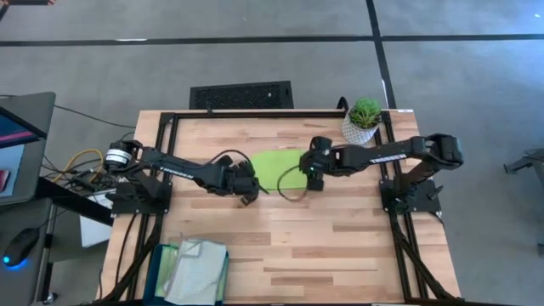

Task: Fold microfiber towels
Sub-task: Fold the green microfiber cloth

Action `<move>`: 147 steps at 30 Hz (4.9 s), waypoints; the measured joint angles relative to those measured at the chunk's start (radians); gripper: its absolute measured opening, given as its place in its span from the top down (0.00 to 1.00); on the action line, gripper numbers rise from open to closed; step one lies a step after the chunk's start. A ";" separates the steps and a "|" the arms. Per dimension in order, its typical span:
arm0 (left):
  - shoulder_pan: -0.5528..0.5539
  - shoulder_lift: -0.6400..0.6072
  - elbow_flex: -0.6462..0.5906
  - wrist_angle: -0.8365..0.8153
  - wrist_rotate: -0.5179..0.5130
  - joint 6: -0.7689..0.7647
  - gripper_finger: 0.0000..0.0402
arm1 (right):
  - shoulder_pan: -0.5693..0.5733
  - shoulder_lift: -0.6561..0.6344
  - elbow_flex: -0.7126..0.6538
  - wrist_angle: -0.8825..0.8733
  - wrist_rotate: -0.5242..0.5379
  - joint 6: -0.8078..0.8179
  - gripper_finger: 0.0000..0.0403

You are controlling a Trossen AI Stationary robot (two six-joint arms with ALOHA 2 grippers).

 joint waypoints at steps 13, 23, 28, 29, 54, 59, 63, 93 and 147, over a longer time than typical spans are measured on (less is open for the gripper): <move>-0.064 0.000 0.000 0.088 0.095 0.434 0.65 | 0.200 0.074 -0.001 -0.029 -0.176 -0.050 0.44; -0.063 0.083 -0.021 0.171 0.080 0.567 0.65 | 0.165 0.143 -0.001 0.008 -0.165 -0.050 0.44; -0.063 0.112 -0.021 0.199 0.029 0.581 0.65 | 0.141 0.155 0.000 0.017 -0.165 -0.042 0.44; -0.063 0.112 -0.020 0.202 0.028 0.581 0.65 | 0.138 0.155 0.000 0.020 -0.165 -0.041 0.44; -0.036 0.146 -0.020 0.205 0.043 0.568 0.65 | 0.084 0.213 -0.007 -0.012 -0.183 0.037 0.47; -0.055 0.142 -0.019 0.205 0.043 0.531 0.65 | 0.084 0.203 -0.012 -0.004 -0.173 0.062 0.64; -0.074 0.142 -0.019 0.202 0.044 0.485 0.65 | 0.084 0.206 -0.012 0.007 -0.112 0.055 0.86; -0.322 0.140 -0.018 -0.058 -0.326 -0.529 0.65 | 0.010 0.277 0.225 0.300 -0.155 -0.484 0.99; -0.282 0.063 0.057 -0.485 -0.357 -0.643 0.65 | 0.042 0.504 0.545 0.374 -0.339 -0.729 0.97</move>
